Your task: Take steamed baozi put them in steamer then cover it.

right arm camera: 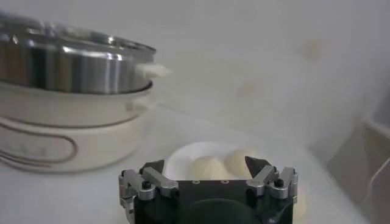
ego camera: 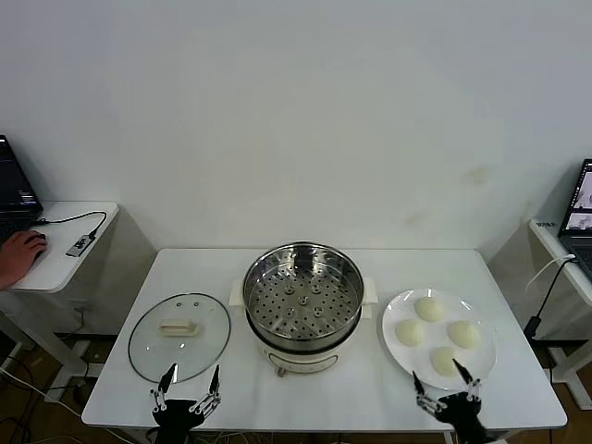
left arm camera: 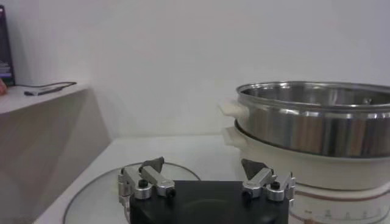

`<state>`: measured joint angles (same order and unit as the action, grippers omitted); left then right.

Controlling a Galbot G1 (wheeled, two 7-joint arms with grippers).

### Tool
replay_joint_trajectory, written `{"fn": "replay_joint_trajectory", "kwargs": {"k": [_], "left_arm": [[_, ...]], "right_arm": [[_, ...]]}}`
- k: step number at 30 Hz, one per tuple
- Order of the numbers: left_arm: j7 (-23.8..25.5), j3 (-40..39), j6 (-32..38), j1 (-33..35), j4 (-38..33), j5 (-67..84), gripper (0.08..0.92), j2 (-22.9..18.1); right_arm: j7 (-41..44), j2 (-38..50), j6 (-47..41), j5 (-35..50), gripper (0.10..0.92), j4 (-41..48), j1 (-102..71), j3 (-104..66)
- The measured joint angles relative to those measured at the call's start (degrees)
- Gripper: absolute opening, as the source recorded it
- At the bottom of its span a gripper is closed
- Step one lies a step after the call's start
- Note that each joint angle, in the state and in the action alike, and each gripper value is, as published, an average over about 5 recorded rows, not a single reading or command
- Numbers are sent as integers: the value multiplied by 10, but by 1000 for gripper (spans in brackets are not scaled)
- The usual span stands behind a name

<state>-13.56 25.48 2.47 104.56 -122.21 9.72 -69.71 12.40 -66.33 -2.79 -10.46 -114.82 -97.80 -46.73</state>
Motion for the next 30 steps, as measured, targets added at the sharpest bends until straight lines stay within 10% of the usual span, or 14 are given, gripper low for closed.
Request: {"fn": "replay_joint_trajectory", "kwargs": {"k": [30], "left_arm": [[-9,11,-7,-25,13,-43,823,-1]], "right_arm": [[388,341,-80,-39,823,293,532,367]]}}
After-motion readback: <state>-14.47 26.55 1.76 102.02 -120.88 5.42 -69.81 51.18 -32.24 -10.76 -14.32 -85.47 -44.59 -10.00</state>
